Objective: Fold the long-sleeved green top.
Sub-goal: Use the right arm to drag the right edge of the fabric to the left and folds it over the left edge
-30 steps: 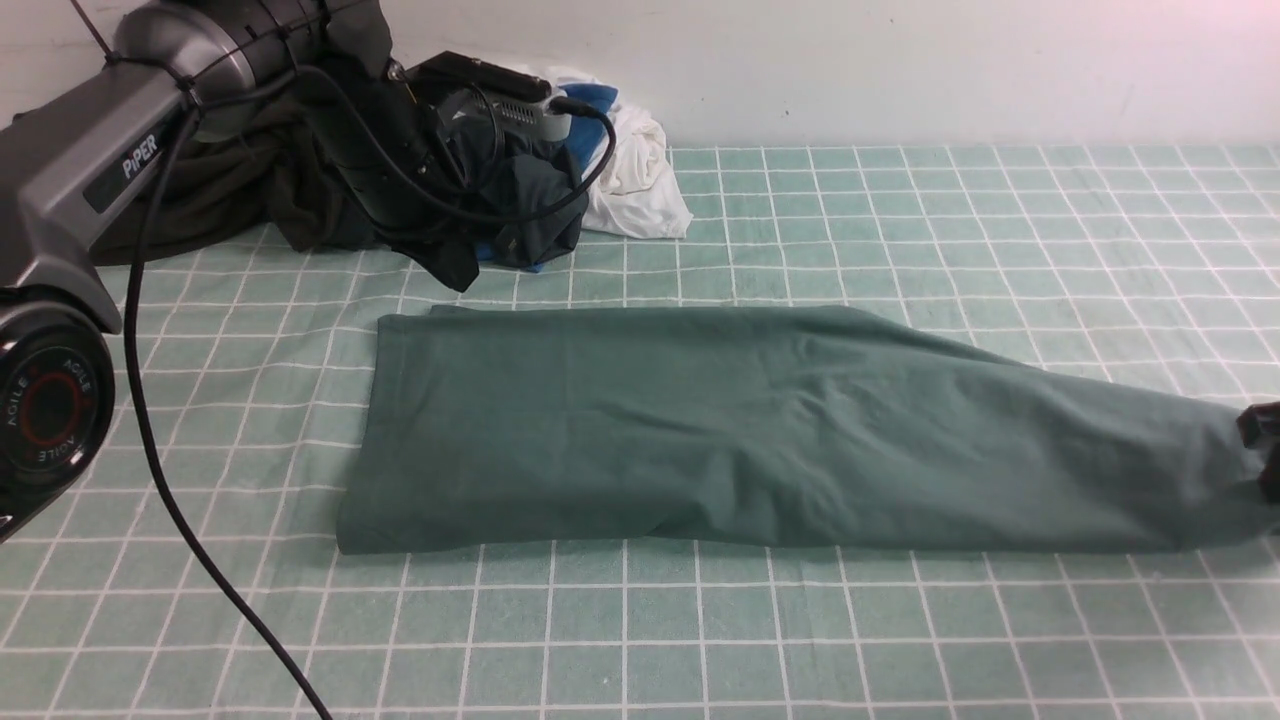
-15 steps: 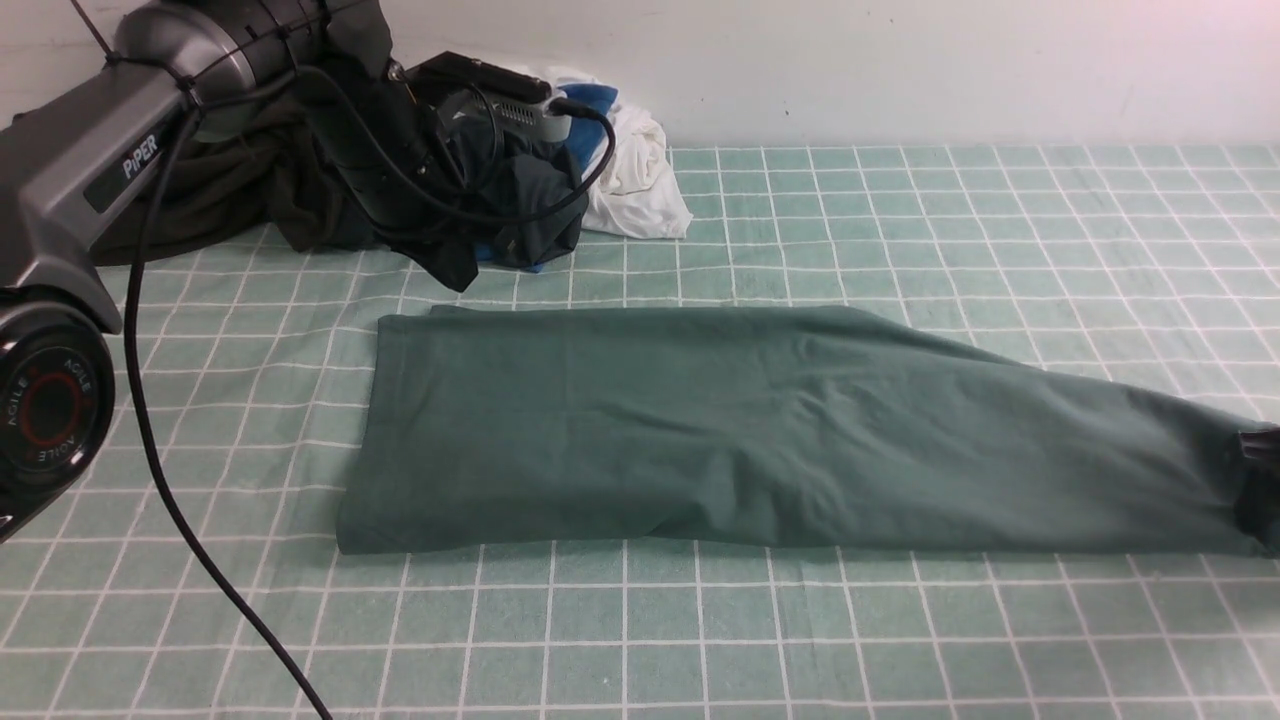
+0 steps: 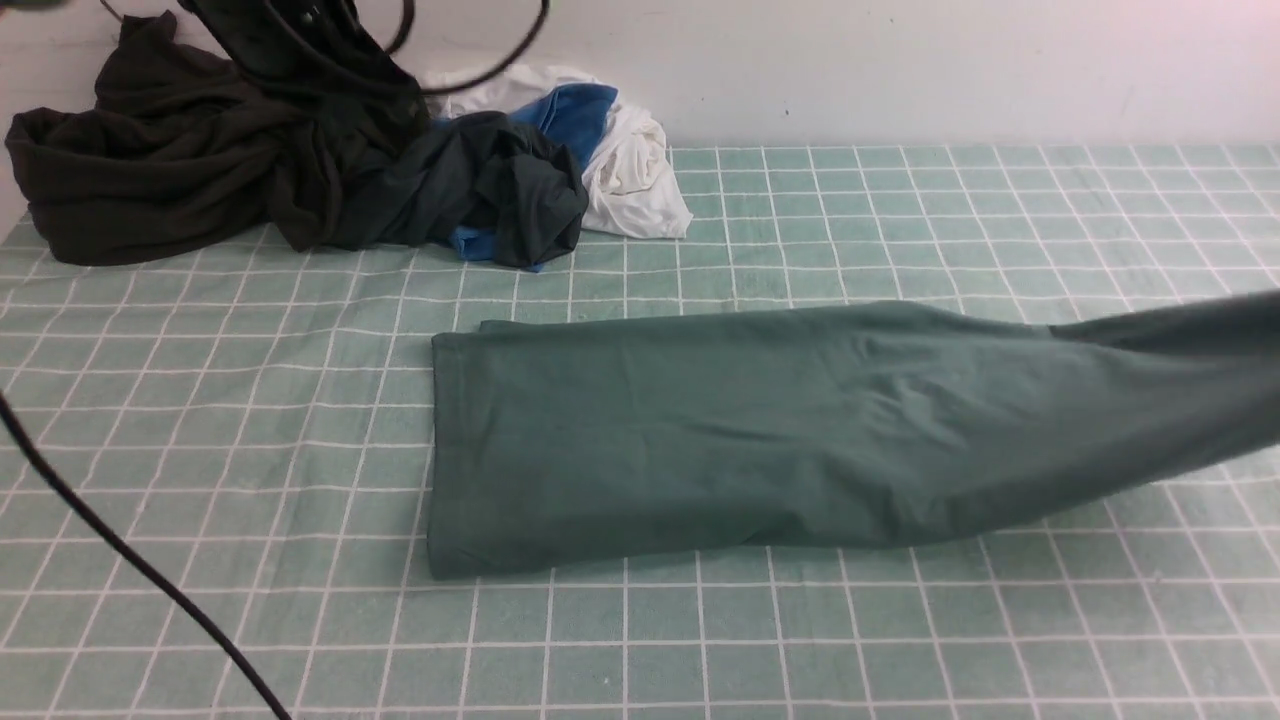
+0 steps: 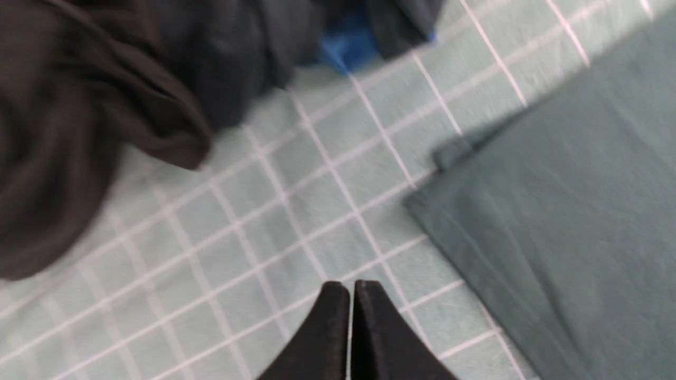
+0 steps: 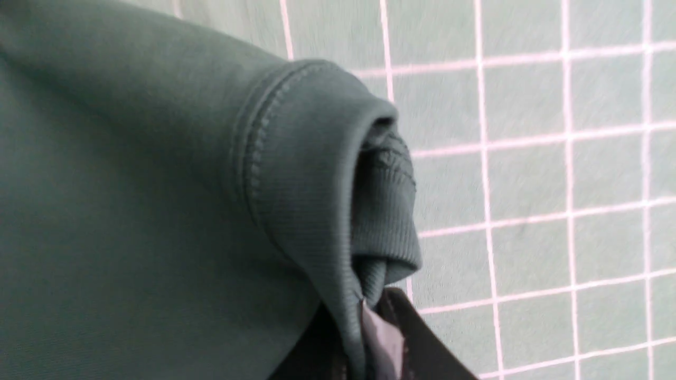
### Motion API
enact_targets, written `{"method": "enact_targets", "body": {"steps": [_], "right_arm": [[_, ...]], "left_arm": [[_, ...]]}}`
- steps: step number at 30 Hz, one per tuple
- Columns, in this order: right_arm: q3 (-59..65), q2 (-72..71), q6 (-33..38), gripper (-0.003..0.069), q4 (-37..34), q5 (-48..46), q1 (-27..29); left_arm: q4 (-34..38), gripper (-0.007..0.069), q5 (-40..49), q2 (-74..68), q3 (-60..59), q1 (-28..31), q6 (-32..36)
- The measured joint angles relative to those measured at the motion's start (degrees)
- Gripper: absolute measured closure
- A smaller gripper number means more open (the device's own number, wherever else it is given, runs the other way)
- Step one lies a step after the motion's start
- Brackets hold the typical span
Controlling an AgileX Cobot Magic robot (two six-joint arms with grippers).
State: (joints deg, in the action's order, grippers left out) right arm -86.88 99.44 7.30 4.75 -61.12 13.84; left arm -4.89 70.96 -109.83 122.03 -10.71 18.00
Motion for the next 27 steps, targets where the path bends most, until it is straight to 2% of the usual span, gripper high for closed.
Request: {"method": "enact_targets", "body": {"steps": [1, 2, 3, 4, 5, 7, 8, 11, 14, 15, 19, 22, 27], "right_arm": [[-0.8, -0.6, 0.4, 0.0631, -0.6, -0.3, -0.8], [-4.5, -3.2, 2.8, 0.0631, -4.0, -1.3, -6.1], [-4.8, -3.4, 3.4, 0.0631, -4.7, -1.5, -6.7], [-7.1, -4.4, 5.8, 0.0631, -8.0, -1.7, -11.6], [-7.7, -4.5, 6.2, 0.0631, -8.4, -1.7, -13.1], [-10.4, -4.3, 10.3, 0.0631, -14.3, -0.3, -23.2], [-11.1, -3.4, 11.4, 0.0631, -16.4, 1.2, -27.7], [-11.6, -0.3, 13.2, 0.0631, -20.0, 6.1, -36.3], [-11.6, 3.2, 13.5, 0.0631, -21.9, 10.9, -41.7], [-11.6, 6.4, 13.6, 0.0631, -23.1, 14.7, -45.4], [-11.6, 13.9, 14.1, 0.0622, -24.3, 24.5, -51.4], [-11.6, 18.1, 15.8, 0.0583, -24.6, 28.5, -53.9], [-11.6, 20.3, 17.8, 0.0368, -26.0, 29.6, -55.8]], "left_arm": [[-0.2, 0.0628, 0.1, 0.8, 0.1, 0.0, -0.1], [-0.8, 0.0628, 0.2, 4.5, 0.2, 0.0, -0.3], [-0.9, 0.0628, 0.4, 5.3, 0.3, 0.0, -0.4], [-1.6, 0.0628, 0.7, 7.9, 0.3, 0.0, -0.7], [-1.7, 0.0628, 0.7, 8.2, 0.3, 0.0, -0.7], [-3.8, 0.0628, 1.2, 12.6, 0.3, 0.0, -2.5], [-4.8, 0.0628, 1.3, 14.3, 0.3, 0.0, -3.6], [-6.0, 0.0628, 1.4, 17.6, 0.3, 0.0, -6.1], [-6.1, 0.0628, 1.5, 20.6, 0.3, 0.0, -7.2], [-5.6, 0.0628, 1.5, 22.8, 0.0, 0.0, -7.7], [-3.2, 0.0628, 1.5, 29.1, -5.0, 0.0, -8.1], [-2.1, 0.0628, 1.5, 34.0, -11.5, 0.0, -8.3], [-2.2, 0.0628, 1.5, 47.6, -30.8, 0.0, -10.8]]}}
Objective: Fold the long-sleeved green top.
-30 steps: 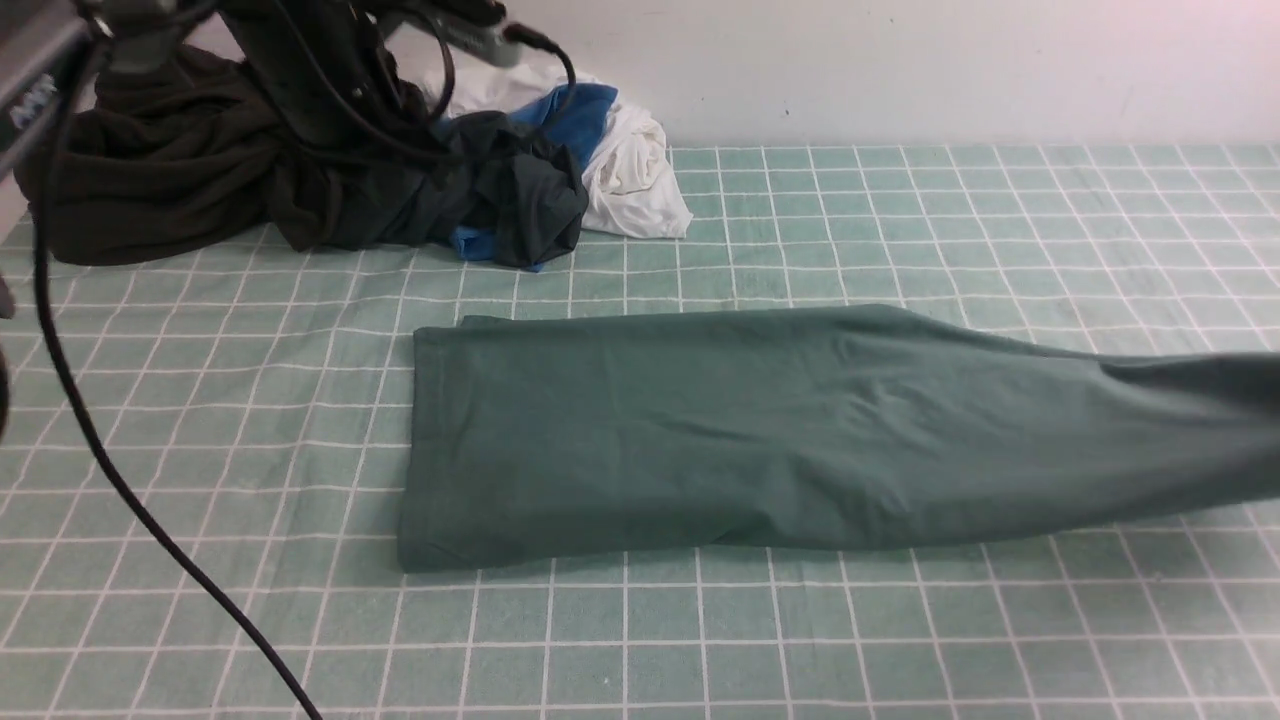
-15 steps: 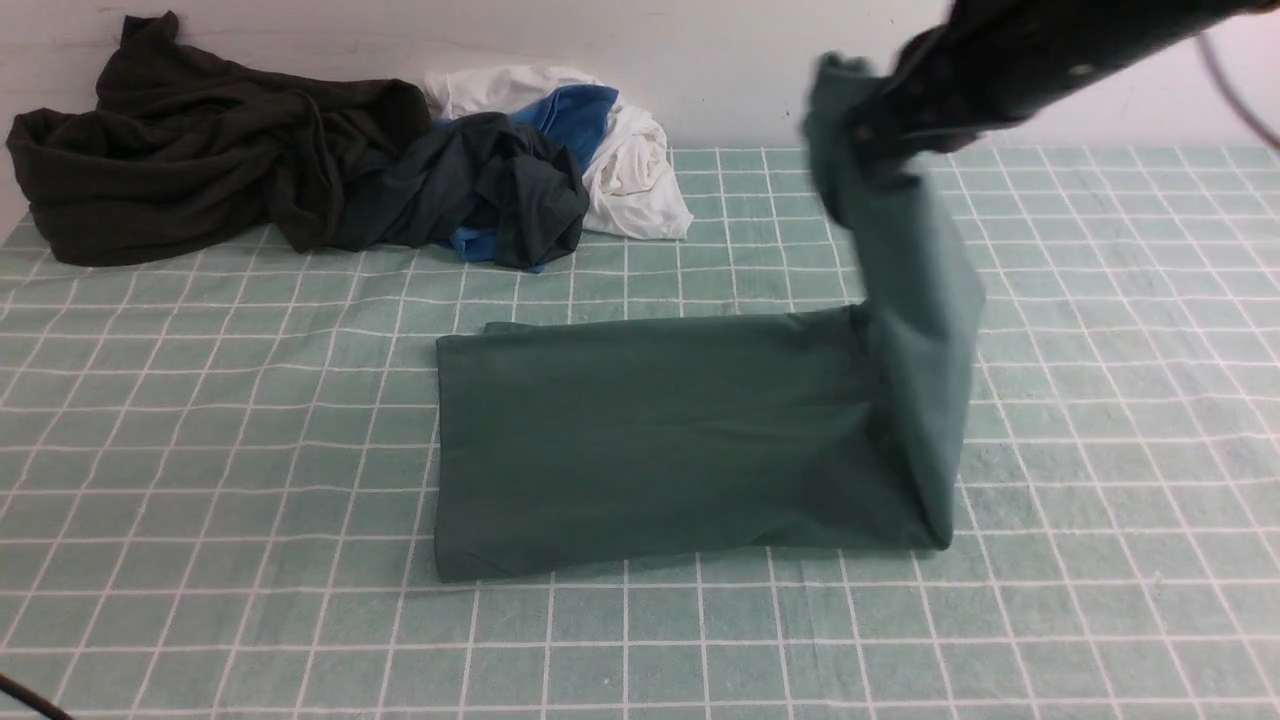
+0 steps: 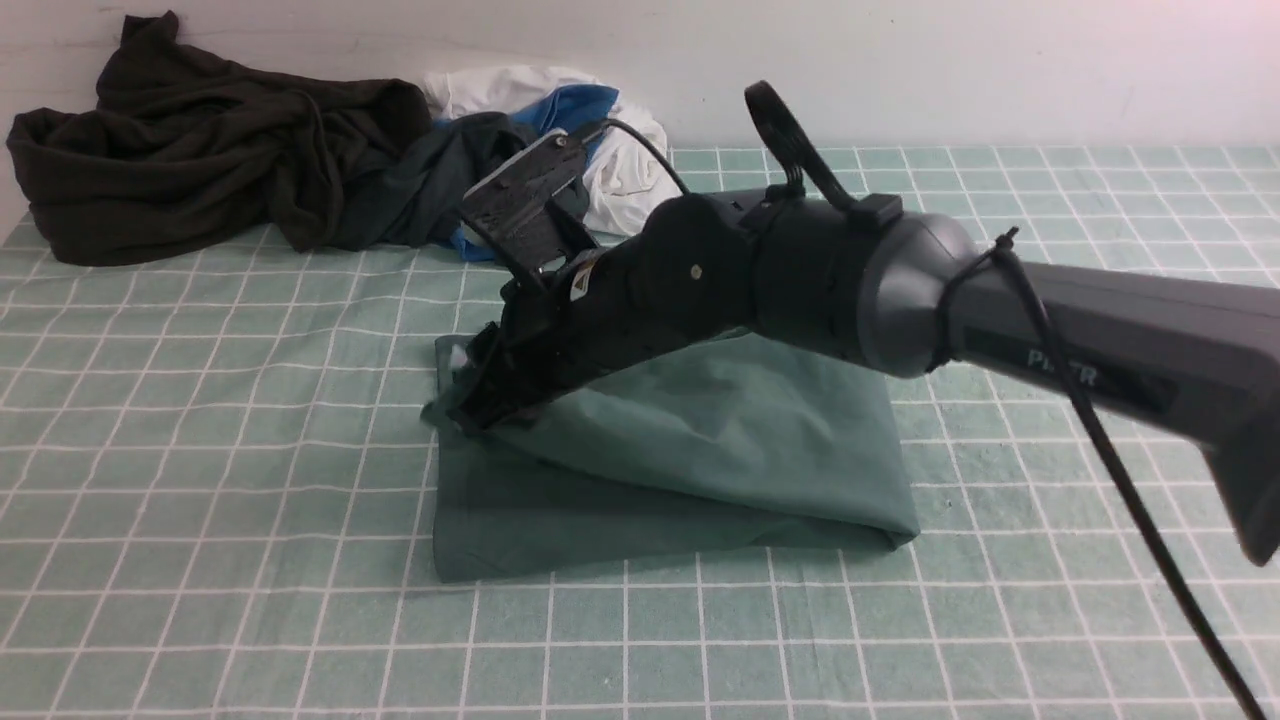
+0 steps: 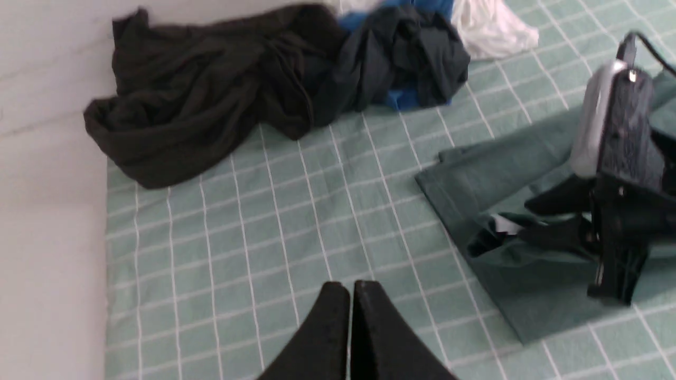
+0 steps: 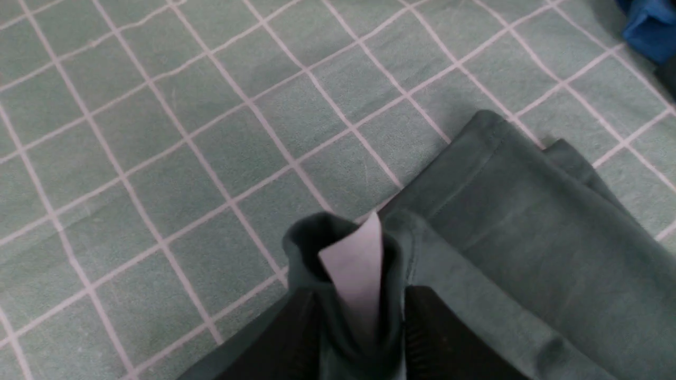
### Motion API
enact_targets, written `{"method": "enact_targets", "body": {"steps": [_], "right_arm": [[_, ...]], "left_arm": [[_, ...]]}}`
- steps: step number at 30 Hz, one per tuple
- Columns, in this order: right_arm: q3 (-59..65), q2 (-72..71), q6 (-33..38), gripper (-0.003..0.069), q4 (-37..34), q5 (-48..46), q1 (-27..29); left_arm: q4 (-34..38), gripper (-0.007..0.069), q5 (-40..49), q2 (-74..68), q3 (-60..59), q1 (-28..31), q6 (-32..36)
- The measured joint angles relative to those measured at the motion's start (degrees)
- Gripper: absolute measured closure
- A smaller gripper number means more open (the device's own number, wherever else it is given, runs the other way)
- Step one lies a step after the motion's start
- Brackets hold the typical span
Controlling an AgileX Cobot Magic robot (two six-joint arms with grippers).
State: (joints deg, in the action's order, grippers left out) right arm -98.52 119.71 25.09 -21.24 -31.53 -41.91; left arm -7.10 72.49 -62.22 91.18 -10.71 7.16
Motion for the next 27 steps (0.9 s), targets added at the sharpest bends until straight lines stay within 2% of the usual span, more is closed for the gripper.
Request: {"method": "enact_targets", "body": {"steps": [2, 4, 5, 8, 9, 10, 12, 13, 16, 17, 18, 19, 21, 27], "right_arm": [[0.0, -1.9, 0.0, 0.0288, -0.1, -2.5, 0.2], [0.0, -4.3, 0.0, 0.0247, -0.1, -5.5, 0.6], [0.0, -8.3, 0.0, 0.0222, -0.1, -10.6, 1.2], [-0.1, -16.1, -0.4, 0.0223, -0.1, -19.9, 2.9], [-0.1, -16.6, -0.4, 0.0225, -0.1, -19.9, 3.1], [-0.1, -18.7, -0.6, 0.0237, -0.1, -23.0, 3.6], [-0.1, -24.9, -0.7, 0.0308, 0.0, -31.6, 5.6], [-0.1, -25.3, -0.7, 0.0315, 0.0, -32.8, 5.9], [1.0, -30.9, -0.7, 0.0447, 0.0, -39.0, 8.0], [2.0, -32.7, -0.7, 0.0489, 0.0, -39.4, 8.5], [2.6, -33.5, -0.7, 0.0498, 0.0, -39.6, 8.6], [5.2, -36.9, -0.8, 0.0565, 0.0, -39.9, 9.3], [9.7, -41.7, -1.0, 0.0636, 0.0, -39.4, 10.0], [24.6, -58.1, -2.0, 0.0670, -0.1, -28.2, 10.6]], "left_arm": [[-0.8, 0.0628, 0.0, 5.6, -6.5, 0.0, -1.9], [-1.6, 0.0628, 0.0, 10.2, -11.5, 0.0, -3.5], [-2.6, 0.0628, 0.0, 16.3, -18.0, 0.0, -5.3], [-4.0, 0.0628, -0.2, 25.5, -28.3, 0.0, -8.1], [-4.2, 0.0628, -0.3, 26.7, -29.8, 0.0, -8.4], [-4.6, 0.0628, -0.8, 29.1, -32.7, 0.0, -8.8], [-5.1, 0.0628, -3.3, 36.4, -41.8, 0.0, -9.6], [-5.1, 0.0628, -3.6, 36.9, -42.5, 0.0, -9.7], [-5.1, 0.0628, -8.1, 44.8, -51.6, 0.0, -9.9], [-5.2, 0.0628, -9.1, 46.7, -53.5, 0.0, -10.0], [-5.2, 0.0628, -9.5, 47.5, -54.1, 0.0, -10.1], [-5.2, 0.0628, -10.2, 50.2, -56.2, 0.0, -10.1], [-5.3, 0.0628, -10.2, 53.0, -57.9, 0.0, -10.1], [-5.4, 0.0628, -8.7, 56.6, -59.2, 0.0, -10.2]]}}
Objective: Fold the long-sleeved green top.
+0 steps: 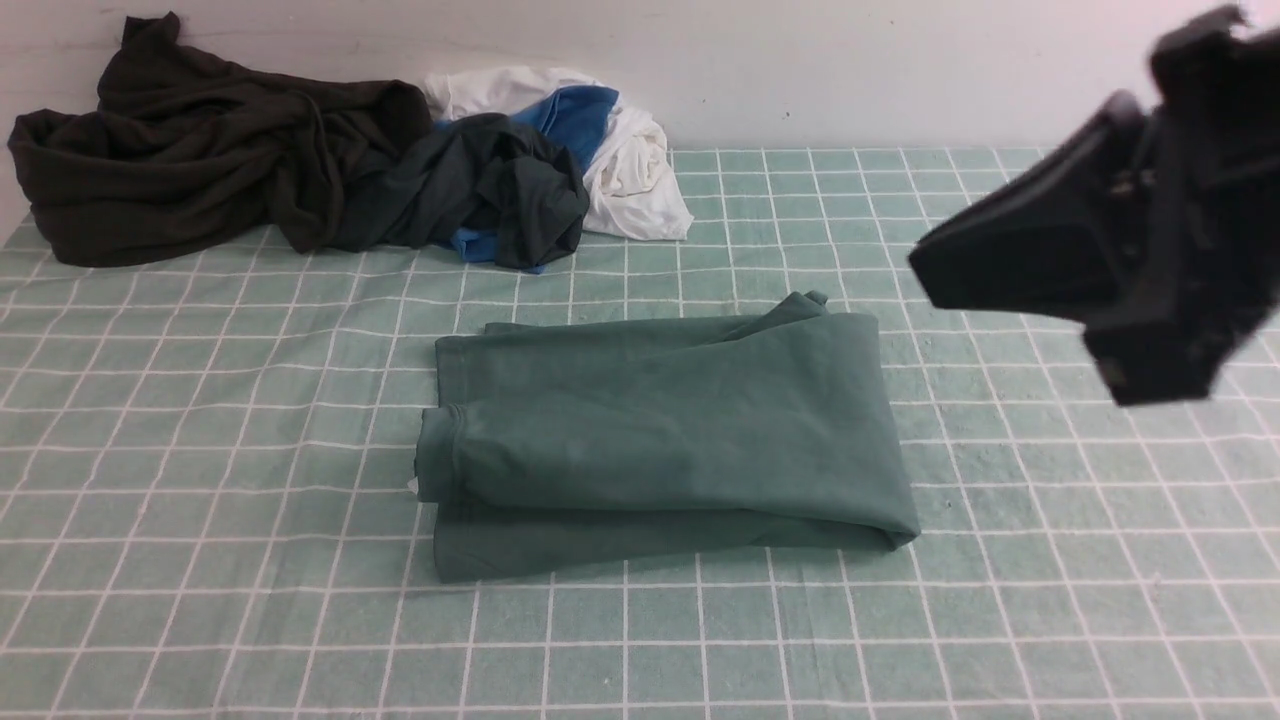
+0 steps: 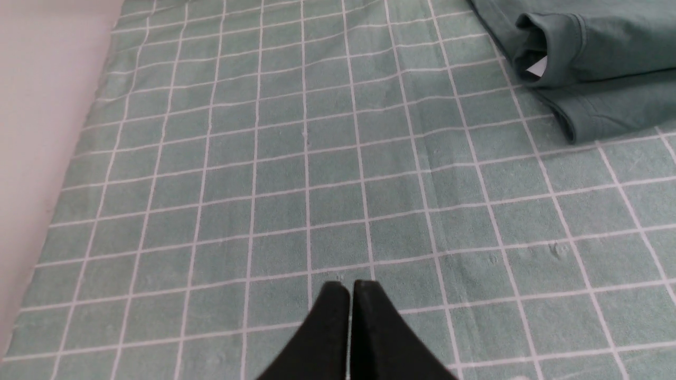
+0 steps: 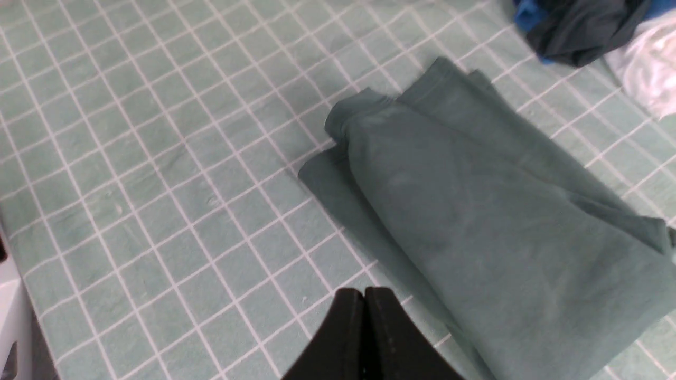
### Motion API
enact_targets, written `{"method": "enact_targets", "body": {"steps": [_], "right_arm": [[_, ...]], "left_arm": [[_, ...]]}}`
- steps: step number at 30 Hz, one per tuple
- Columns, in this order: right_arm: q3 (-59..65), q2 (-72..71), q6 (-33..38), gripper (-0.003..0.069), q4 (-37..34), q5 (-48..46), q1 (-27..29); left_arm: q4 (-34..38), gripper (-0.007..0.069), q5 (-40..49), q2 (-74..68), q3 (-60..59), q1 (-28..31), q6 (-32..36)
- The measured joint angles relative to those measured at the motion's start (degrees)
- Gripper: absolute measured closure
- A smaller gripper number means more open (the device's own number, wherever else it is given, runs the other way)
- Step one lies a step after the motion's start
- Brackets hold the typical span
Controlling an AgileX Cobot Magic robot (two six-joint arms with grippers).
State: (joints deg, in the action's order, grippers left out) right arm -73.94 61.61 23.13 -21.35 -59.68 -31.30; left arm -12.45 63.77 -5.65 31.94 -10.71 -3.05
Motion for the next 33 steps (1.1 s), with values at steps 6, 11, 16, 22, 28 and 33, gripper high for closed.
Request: {"method": "enact_targets", "body": {"steps": [6, 11, 16, 22, 28, 33], "right_arm": [[11.9, -15.9, -0.2, 0.0671, -0.7, 9.5, 0.0], [15.6, -22.8, -0.3, 0.0671, -1.1, 9.3, 0.0], [16.0, -25.7, -0.3, 0.0671, -1.2, 5.4, 0.0], [16.2, -25.9, -0.4, 0.0671, -1.2, 1.3, 0.0], [16.7, -25.9, -1.8, 0.0671, -0.6, 1.7, 0.0], [25.0, -28.8, -5.3, 0.0671, 3.6, 15.5, 0.1]], "left_arm": [[0.0, 0.0628, 1.7, 0.2, 0.0, 0.0, 0.0], [0.0, 0.0628, 2.0, 0.2, 0.0, 0.0, 0.0], [-0.1, 0.0628, 2.1, 0.2, 0.0, 0.0, 0.0], [-0.1, 0.0628, 2.4, 0.2, 0.0, 0.0, 0.0], [-0.1, 0.0628, 2.4, 0.2, 0.0, 0.0, 0.0], [-0.1, 0.0628, 2.4, 0.2, 0.0, 0.0, 0.0]]}}
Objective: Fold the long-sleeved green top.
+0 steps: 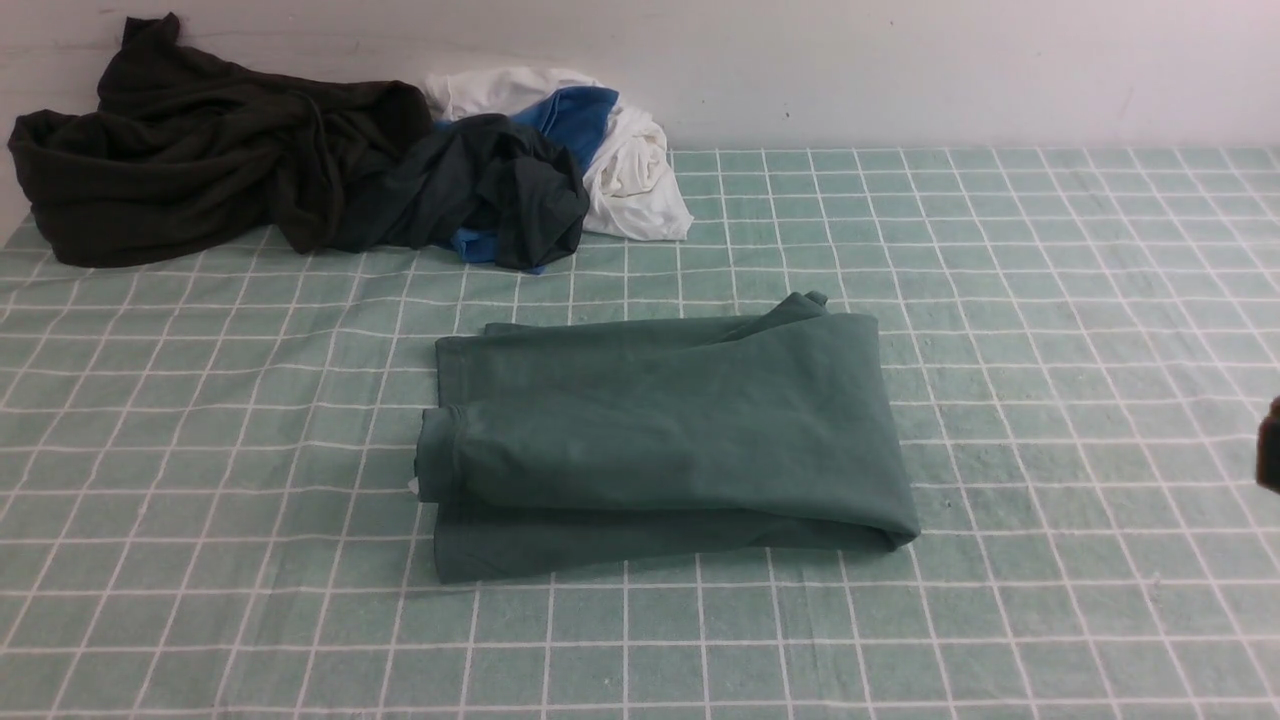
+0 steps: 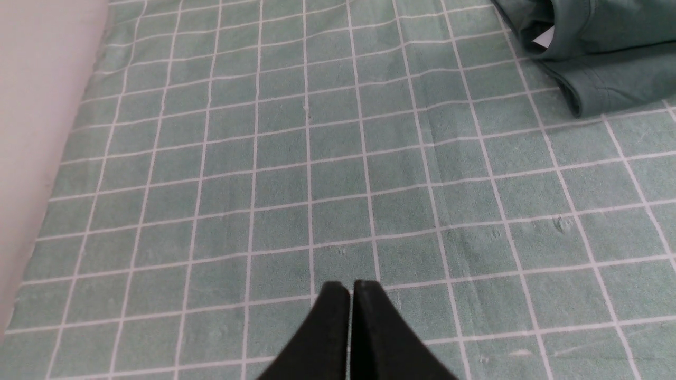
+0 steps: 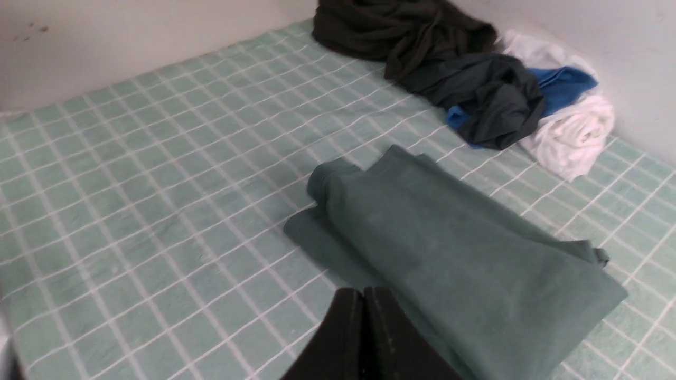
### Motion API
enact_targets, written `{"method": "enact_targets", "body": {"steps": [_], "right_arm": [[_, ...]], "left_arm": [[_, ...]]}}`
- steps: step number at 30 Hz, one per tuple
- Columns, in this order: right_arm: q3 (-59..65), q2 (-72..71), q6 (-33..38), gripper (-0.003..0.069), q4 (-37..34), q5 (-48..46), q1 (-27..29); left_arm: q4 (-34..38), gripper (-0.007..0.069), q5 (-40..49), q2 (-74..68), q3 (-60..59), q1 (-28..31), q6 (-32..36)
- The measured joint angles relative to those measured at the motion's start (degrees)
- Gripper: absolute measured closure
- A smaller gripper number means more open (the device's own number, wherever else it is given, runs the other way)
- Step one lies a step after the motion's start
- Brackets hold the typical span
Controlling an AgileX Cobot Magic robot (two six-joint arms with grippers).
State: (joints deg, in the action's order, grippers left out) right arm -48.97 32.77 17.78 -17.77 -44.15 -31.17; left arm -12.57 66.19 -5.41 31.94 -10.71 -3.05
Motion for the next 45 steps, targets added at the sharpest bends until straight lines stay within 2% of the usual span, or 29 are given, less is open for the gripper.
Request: {"method": "enact_targets", "body": {"steps": [5, 6, 9, 10, 11, 12, 14, 18, 25, 45], "right_arm": [[17.2, -9.0, -5.3, 0.0671, 5.0, 20.3, 4.6], [23.0, -12.1, -7.5, 0.0671, 6.3, 26.4, 8.0], [33.4, -18.3, -11.7, 0.0672, 9.1, 33.0, 14.3], [34.1, -18.9, -11.7, 0.0672, 9.3, 33.3, 14.8], [38.9, -22.5, -14.9, 0.0673, 11.0, 34.7, 18.3], [40.2, -23.5, -15.9, 0.0673, 11.5, 34.9, 19.3], [47.9, -30.4, -23.3, 0.0673, 15.0, 33.7, 26.5], [50.6, -33.2, -29.0, 0.0673, 18.2, 29.7, 32.9], [50.5, -33.4, -28.5, 0.0673, 18.6, 24.6, 34.2], [50.3, -33.4, -28.1, 0.0673, 18.7, 23.9, 34.2]], "left_arm": [[0.0, 0.0628, 0.0, 0.0, 0.0, 0.0, 0.0], [0.0, 0.0628, 0.0, 0.0, 0.0, 0.0, 0.0], [0.0, 0.0628, 0.0, 0.0, 0.0, 0.0, 0.0], [0.0, 0.0628, 0.0, 0.0, 0.0, 0.0, 0.0], [0.0, 0.0628, 0.0, 0.0, 0.0, 0.0, 0.0], [0.0, 0.0628, 0.0, 0.0, 0.0, 0.0, 0.0], [0.0, 0.0628, 0.0, 0.0, 0.0, 0.0, 0.0], [0.0, 0.0628, 0.0, 0.0, 0.0, 0.0, 0.0], [0.0, 0.0628, 0.0, 0.0, 0.0, 0.0, 0.0], [-0.1, 0.0628, 0.0, 0.0, 0.0, 0.0, 0.0]]}}
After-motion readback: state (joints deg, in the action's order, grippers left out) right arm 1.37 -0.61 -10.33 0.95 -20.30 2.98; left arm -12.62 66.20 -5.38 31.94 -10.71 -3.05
